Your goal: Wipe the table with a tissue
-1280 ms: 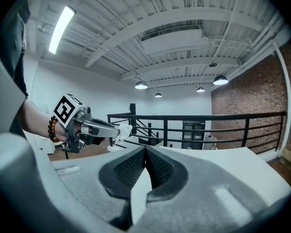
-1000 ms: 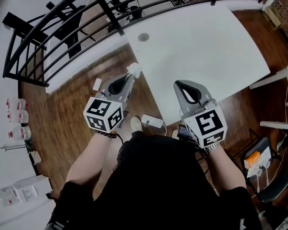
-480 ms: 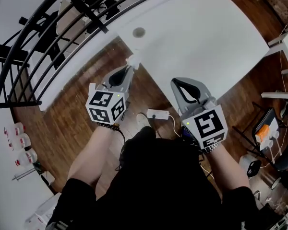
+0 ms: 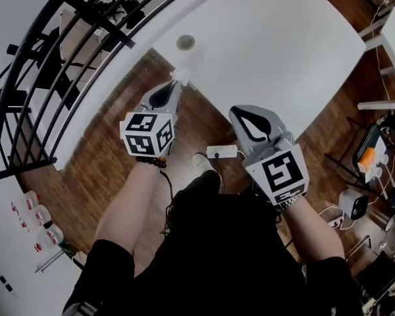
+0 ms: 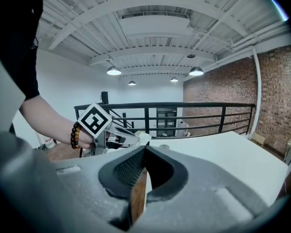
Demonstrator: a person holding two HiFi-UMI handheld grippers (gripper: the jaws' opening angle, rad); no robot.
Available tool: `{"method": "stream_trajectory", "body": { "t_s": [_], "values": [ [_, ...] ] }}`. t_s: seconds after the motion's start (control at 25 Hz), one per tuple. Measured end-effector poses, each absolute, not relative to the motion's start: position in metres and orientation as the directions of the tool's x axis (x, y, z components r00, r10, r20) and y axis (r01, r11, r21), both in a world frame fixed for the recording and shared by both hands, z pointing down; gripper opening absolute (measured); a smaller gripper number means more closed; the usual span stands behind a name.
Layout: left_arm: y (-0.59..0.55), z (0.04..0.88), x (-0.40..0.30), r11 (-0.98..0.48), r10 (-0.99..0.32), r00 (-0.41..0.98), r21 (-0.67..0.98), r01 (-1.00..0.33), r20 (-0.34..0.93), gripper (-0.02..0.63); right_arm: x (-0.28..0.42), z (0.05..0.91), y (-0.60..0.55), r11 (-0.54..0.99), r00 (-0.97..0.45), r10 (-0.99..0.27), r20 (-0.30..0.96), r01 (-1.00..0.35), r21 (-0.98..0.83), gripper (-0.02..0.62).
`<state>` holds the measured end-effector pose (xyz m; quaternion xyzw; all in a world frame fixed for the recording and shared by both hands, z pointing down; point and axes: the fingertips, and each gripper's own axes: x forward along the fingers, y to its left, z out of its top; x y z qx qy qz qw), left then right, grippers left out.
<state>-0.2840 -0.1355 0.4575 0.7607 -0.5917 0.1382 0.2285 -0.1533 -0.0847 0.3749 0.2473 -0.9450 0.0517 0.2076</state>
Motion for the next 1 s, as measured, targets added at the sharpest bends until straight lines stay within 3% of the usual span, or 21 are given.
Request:
{"method": "stream_trajectory", "body": {
  "t_s": [1.0],
  "values": [
    [-0.199, 0.568, -0.319, -0.220, -0.724, 0.241, 0.115, -0.969, 0.646, 0.026, -0.171, 0.420, -0.083, 0.819, -0.724, -0.493, 0.483, -0.573, -0.022, -0.008]
  ]
}}
